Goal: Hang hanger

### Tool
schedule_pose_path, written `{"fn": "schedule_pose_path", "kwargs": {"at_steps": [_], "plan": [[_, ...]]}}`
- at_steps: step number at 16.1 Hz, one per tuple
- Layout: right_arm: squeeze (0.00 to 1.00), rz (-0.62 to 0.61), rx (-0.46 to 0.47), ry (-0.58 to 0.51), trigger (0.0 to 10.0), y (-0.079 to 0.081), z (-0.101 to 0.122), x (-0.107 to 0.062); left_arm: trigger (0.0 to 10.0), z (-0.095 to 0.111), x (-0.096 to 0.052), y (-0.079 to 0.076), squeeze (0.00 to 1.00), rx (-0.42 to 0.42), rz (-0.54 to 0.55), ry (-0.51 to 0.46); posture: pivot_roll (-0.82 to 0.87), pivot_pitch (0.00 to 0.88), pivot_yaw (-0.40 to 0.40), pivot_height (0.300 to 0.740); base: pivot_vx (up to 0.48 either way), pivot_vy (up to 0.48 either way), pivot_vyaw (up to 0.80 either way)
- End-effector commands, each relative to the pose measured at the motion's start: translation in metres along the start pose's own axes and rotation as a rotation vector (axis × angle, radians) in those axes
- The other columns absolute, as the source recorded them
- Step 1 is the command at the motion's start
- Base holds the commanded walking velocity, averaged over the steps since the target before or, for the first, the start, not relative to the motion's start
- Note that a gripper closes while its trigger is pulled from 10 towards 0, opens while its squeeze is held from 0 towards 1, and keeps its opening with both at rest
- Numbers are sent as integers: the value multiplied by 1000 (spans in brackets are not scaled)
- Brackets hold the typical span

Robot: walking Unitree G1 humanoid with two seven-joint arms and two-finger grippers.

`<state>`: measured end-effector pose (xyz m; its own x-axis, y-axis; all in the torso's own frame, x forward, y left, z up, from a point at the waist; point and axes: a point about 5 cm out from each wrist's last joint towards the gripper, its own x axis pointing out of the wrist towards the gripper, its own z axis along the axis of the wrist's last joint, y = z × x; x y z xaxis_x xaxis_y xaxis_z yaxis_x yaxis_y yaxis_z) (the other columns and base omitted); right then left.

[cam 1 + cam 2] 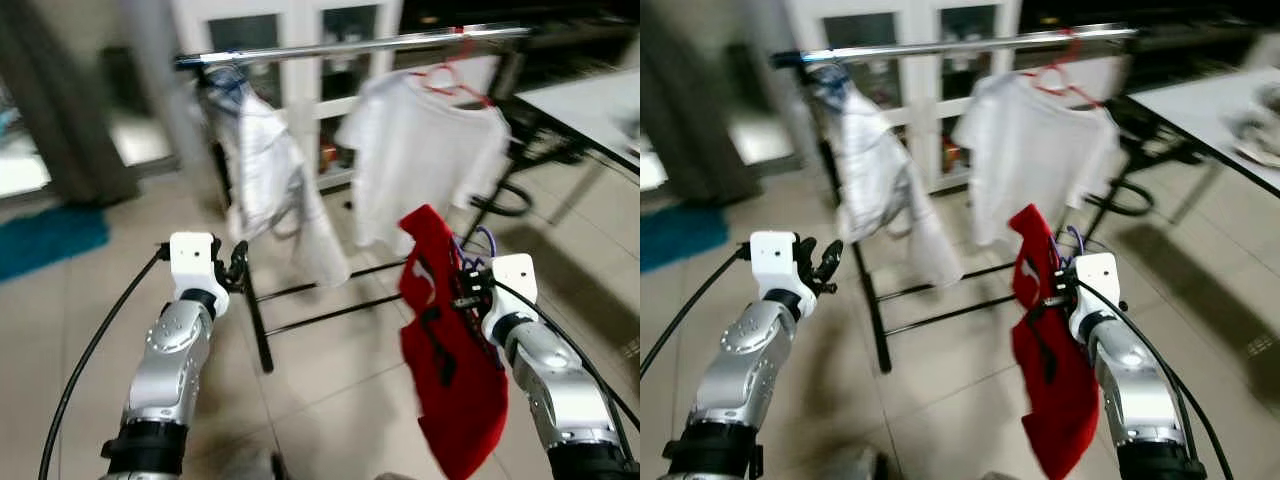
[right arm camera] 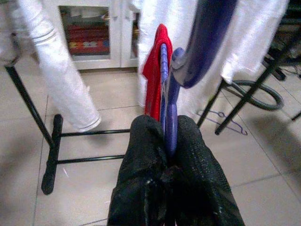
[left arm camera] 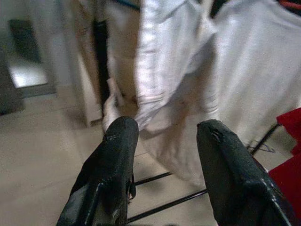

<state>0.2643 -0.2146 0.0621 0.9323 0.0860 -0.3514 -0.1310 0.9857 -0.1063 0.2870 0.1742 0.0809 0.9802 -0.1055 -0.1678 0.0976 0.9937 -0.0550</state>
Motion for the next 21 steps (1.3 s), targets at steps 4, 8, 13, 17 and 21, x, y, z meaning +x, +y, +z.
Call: {"fn": "schedule_pose_path", "kwargs": {"at_steps": [4, 8, 13, 17, 21], "plan": [[0, -30, 0, -41, 10000, -5, 10, 2, 10000, 0, 4, 0, 0, 13, -9, 11, -70, 0, -2, 740, 0, -480, 800], [0, -63, 9, -42, 10000, -9, 9, 1, 10000, 2, 8, -3, 0, 19, -34, 11, -83, 0, 15, 740, 0, -480, 800], [0, -80, 12, -44, 10000, -10, 7, -1, 10000, 3, 11, -8, 0, 28, -70, 7, -91, 0, 28, 740, 0, -480, 678], [0, -116, 74, -55, 10000, -11, 5, -3, 10000, 6, 12, -12, 0, 13, -110, -9, -93, 0, 34, 740, 0, -71, 0], [0, -93, 85, -62, 10000, -3, 5, -2, 10000, 10, 11, -15, 0, 16, -169, -34, -89, 0, 39, 740, 71, 0, 0]]}}
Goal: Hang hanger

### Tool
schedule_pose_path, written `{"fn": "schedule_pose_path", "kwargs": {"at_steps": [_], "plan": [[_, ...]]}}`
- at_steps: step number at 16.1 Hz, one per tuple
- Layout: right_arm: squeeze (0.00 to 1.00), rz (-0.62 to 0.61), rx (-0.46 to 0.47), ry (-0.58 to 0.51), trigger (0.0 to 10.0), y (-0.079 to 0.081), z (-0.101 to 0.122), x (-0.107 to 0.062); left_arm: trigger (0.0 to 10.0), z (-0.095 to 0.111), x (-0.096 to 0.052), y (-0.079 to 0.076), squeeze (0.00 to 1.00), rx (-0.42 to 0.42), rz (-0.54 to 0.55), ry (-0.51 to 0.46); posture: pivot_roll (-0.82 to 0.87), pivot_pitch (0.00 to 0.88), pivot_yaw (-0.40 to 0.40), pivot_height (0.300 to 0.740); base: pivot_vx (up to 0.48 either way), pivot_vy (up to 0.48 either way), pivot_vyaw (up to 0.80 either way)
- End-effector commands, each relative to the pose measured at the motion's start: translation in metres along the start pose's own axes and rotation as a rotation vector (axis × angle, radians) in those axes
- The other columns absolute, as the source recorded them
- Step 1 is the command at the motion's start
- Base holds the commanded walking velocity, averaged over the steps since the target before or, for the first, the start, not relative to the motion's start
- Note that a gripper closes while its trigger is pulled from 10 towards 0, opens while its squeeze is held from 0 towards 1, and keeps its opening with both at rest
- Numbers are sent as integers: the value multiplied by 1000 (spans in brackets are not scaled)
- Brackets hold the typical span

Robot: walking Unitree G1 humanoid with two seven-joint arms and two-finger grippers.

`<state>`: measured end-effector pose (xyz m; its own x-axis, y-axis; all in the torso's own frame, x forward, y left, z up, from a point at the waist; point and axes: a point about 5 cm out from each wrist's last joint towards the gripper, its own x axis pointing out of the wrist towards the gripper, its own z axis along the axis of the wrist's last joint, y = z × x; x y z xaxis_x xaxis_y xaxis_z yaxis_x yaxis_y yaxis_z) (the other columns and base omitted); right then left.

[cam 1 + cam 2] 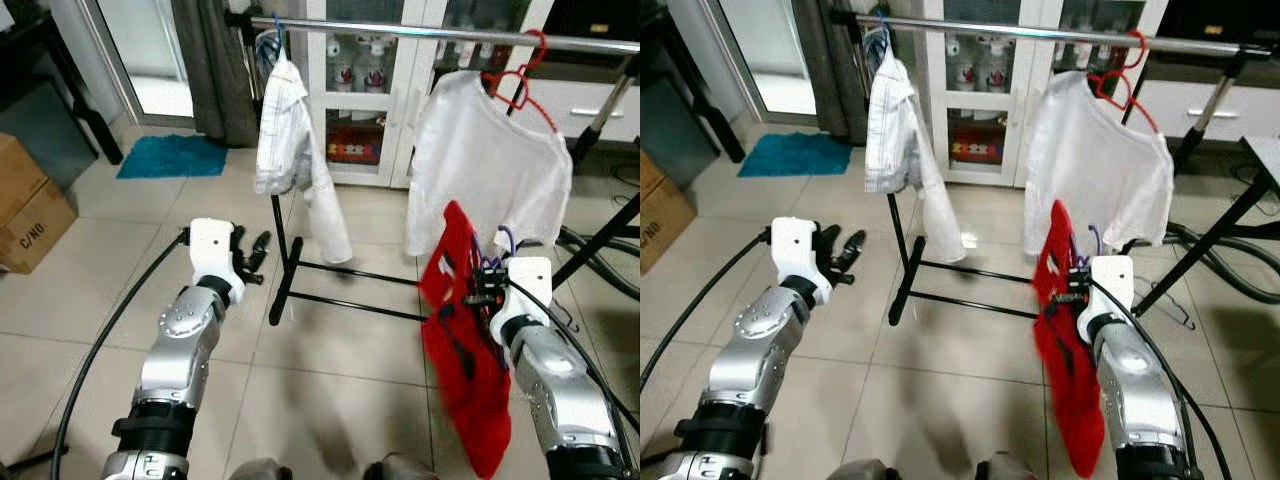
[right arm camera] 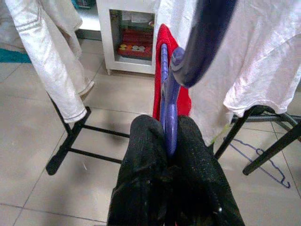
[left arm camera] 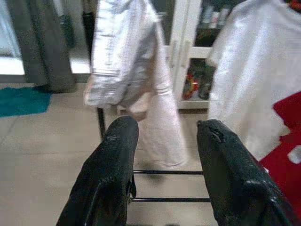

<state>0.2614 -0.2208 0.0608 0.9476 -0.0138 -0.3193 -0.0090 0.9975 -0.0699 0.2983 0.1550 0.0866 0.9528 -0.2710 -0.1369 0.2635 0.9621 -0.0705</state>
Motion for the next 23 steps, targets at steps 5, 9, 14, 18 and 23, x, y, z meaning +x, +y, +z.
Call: {"fn": "schedule_pose_path", "kwargs": {"at_steps": [5, 9, 14, 18, 23], "plan": [[0, 38, -7, -45, 10000, 9, 11, 4, 10000, 4, -2, 4, 0, 21, 4, -18, -85, 0, 36, 740, 340, 0, -207], [0, 71, -7, -50, 10000, 15, 11, 5, 10000, 5, -3, 5, 0, 25, -1, -24, -76, 0, 32, 740, 392, 0, 0], [0, 74, -48, -43, 10000, 18, 12, 7, 10000, 6, -3, 4, 0, 38, -13, -25, -73, 0, 32, 740, 412, 0, 320], [0, 37, -13, -81, 10000, 10, 24, 8, 10000, 9, 0, -3, 0, 99, -84, -18, -73, 0, 35, 740, 415, 0, 0], [0, 49, -40, -118, 10000, 15, 37, 11, 10000, 12, 2, -8, 0, 132, -134, -21, -72, 0, 36, 740, 415, 0, 0]]}}
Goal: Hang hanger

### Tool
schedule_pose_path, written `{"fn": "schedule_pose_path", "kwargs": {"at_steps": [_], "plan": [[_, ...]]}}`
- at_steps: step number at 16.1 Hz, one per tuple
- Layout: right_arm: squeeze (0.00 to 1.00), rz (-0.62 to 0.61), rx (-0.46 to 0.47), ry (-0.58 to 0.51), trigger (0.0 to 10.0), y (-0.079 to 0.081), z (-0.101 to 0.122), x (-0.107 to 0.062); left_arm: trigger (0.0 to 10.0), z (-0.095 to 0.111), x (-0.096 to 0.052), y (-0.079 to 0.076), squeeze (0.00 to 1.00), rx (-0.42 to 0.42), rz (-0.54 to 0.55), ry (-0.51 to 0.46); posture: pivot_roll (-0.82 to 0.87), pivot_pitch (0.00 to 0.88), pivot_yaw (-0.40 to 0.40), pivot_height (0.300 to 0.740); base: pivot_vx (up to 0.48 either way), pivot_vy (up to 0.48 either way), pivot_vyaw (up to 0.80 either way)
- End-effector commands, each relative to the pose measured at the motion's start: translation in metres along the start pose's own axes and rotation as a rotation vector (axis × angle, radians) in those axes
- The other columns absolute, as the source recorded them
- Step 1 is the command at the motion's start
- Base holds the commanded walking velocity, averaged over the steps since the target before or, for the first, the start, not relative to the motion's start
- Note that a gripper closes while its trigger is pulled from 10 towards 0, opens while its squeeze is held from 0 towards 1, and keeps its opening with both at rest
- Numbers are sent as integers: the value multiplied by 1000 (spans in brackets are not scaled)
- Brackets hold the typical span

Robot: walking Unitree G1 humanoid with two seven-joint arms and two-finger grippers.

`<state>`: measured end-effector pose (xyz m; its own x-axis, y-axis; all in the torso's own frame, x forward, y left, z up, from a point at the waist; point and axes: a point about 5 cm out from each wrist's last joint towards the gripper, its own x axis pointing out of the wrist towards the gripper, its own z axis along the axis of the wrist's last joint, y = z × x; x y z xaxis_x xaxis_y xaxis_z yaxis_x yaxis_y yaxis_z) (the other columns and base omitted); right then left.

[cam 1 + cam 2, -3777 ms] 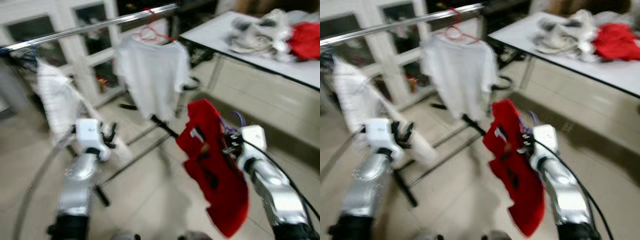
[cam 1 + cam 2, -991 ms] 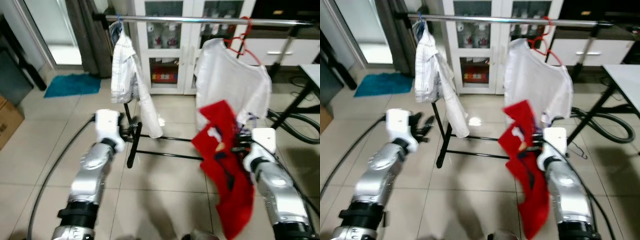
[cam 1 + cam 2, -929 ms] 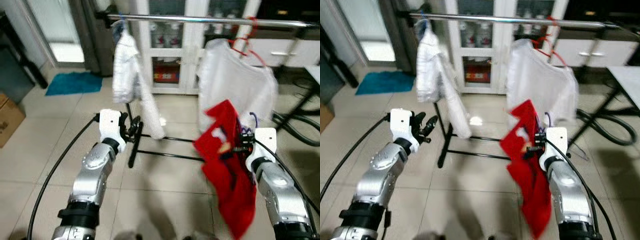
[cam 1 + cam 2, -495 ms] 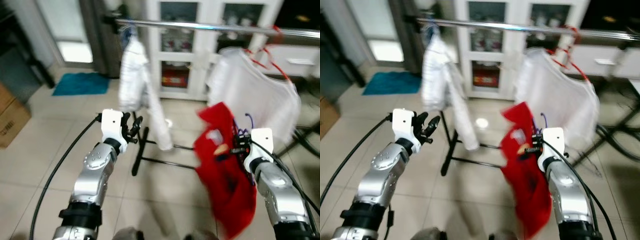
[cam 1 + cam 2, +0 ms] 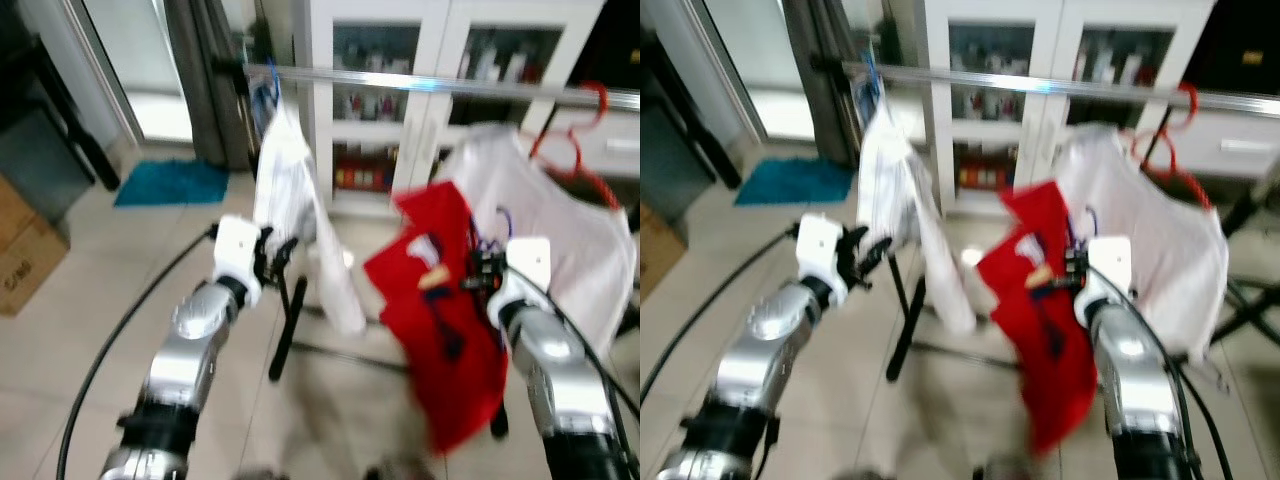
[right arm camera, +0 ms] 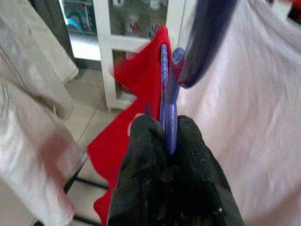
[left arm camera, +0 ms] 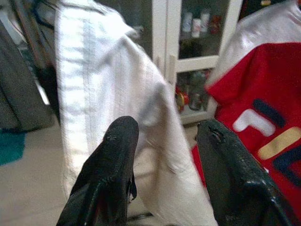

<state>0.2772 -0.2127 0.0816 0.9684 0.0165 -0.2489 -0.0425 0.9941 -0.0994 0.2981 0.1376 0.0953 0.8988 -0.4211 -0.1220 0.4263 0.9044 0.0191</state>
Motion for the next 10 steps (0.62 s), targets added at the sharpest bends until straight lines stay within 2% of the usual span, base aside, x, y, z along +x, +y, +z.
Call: {"fn": "schedule_pose_path", "kwargs": {"at_steps": [1, 4, 7, 8, 9, 10], "plan": [[0, 28, -16, -43, 10000, 8, 14, 4, 10000, 4, -3, 9, 0, 29, 15, -7, -72, 0, 36, 740, 416, 0, 0], [0, 28, -9, -69, 10000, 7, 25, 3, 10000, 6, -2, 6, 0, 47, -19, -10, -70, 0, 34, 740, 416, 0, 0], [0, 62, -3, -109, 10000, 12, 40, 3, 10000, 13, -1, 1, 0, 38, -55, -46, -74, 0, 36, 740, 0, 0, 0], [0, 70, 17, -125, 10000, 15, 57, 5, 10000, 23, -2, -12, 0, 37, -207, -53, -74, 0, 36, 740, 0, 0, 0], [0, 71, 18, -118, 10000, 16, 60, 6, 10000, 25, -2, -15, 0, 14, -242, -51, -74, 0, 36, 740, 0, 0, 0], [0, 60, 15, -112, 10000, 16, 64, 7, 10000, 28, -3, -18, 0, 26, -299, -50, -72, 0, 33, 740, 0, 0, 0]]}}
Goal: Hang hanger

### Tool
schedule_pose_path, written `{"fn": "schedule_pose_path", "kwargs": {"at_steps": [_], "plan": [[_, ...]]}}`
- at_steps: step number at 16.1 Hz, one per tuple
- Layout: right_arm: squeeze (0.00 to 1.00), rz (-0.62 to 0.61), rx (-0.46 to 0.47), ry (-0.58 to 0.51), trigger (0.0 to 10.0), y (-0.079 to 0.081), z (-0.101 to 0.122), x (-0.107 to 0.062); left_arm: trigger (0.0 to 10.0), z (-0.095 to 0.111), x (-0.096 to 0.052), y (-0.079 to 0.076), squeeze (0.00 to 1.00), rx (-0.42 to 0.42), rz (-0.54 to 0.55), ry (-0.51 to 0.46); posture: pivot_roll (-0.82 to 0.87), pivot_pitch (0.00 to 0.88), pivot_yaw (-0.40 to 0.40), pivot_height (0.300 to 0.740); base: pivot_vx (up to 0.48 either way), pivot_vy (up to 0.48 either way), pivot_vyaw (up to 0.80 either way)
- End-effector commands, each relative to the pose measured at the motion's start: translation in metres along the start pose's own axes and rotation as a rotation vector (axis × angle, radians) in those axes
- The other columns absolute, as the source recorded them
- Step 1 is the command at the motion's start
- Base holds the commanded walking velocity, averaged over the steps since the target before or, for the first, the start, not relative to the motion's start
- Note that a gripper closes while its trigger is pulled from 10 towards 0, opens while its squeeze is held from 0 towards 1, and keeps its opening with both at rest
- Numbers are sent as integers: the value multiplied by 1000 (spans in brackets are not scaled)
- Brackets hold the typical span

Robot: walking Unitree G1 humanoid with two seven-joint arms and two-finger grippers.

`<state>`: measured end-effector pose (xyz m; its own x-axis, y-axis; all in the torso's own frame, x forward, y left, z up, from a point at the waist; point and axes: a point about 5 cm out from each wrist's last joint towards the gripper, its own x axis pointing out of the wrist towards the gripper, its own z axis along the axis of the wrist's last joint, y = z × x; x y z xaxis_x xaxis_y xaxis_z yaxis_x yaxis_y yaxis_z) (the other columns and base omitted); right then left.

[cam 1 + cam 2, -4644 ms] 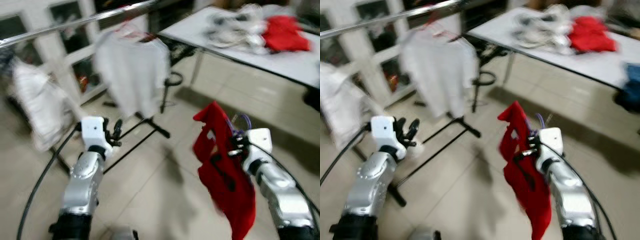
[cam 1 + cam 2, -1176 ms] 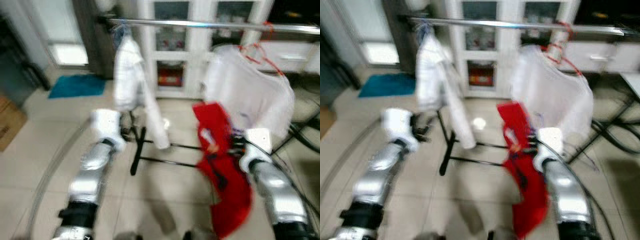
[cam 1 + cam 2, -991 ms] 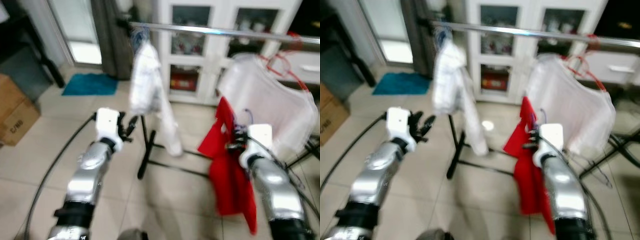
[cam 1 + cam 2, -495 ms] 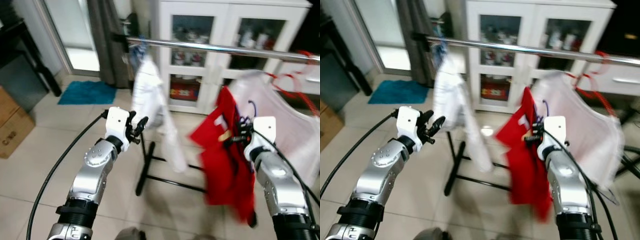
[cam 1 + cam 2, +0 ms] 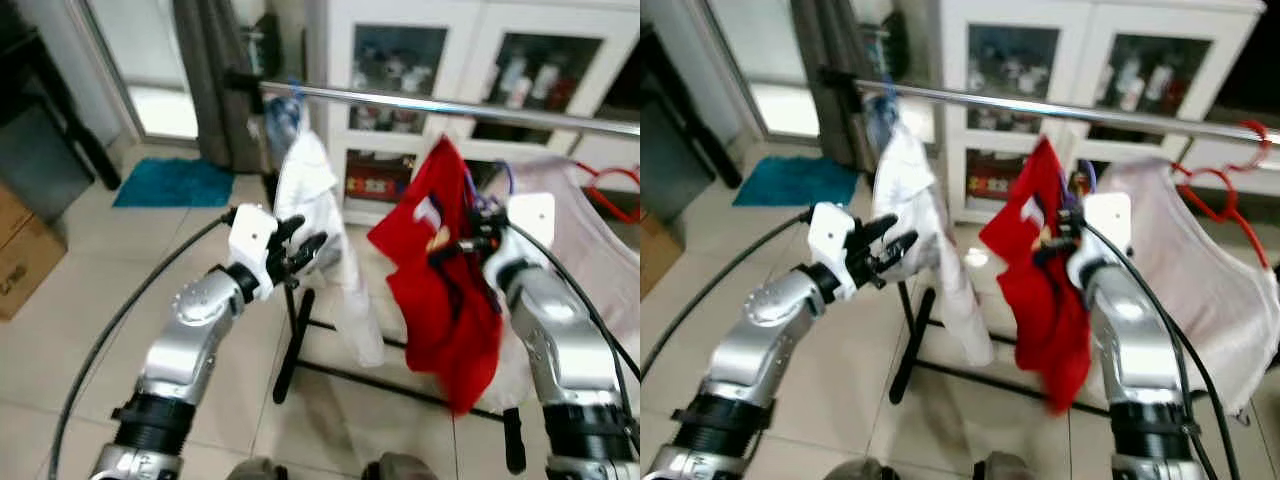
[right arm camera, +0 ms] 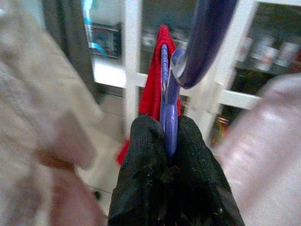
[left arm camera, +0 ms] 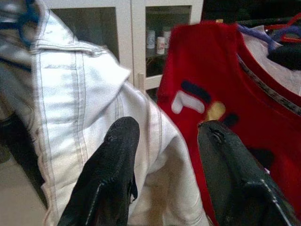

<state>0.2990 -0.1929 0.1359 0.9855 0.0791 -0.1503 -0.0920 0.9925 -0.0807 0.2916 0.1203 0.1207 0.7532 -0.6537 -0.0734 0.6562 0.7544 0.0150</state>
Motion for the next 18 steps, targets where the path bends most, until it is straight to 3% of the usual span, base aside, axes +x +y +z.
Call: {"fn": "schedule_pose_path", "kwargs": {"at_steps": [1, 2, 5, 7, 8, 9, 14, 18], "plan": [[0, 0, 11, -2, 10000, 2, 10, 2, 10000, 7, -1, -3, 0, 17, -74, 11, -72, 0, 33, 740, 0, 0, 0], [0, 10, 22, -17, 10000, 4, 23, 6, 10000, 16, -1, -5, 0, 58, -147, 20, -69, 0, 31, 740, 0, 0, 0], [0, 15, 30, -18, 10000, 5, 34, 12, 10000, 25, 0, -7, 0, 74, -189, 19, -73, 0, 35, 740, 0, 0, 0], [0, -9, 49, 6, 10000, 3, 52, 36, 10000, 36, 3, -8, 0, 101, -250, 22, -75, 0, 43, 740, 0, 0, 0], [0, -9, 49, 6, 10000, 3, 52, 36, 10000, 36, 3, -8, 0, 101, -250, 22, -75, 0, 43, 740, 0, 0, 0], [0, -40, 59, 32, 10000, -2, 59, 49, 10000, 41, 2, -8, 0, 103, -291, 22, -72, 0, 49, 740, 0, 0, 0], [0, -101, 41, 169, 10000, -13, 67, 87, 10000, 45, 0, -9, 0, 134, -364, 62, -57, 0, 58, 740, 0, 0, 0], [0, -97, 19, 249, 10000, -9, 63, 98, 10000, 43, -4, -9, 0, 138, -377, 95, -47, 0, 60, 740, 0, 0, 0]]}}
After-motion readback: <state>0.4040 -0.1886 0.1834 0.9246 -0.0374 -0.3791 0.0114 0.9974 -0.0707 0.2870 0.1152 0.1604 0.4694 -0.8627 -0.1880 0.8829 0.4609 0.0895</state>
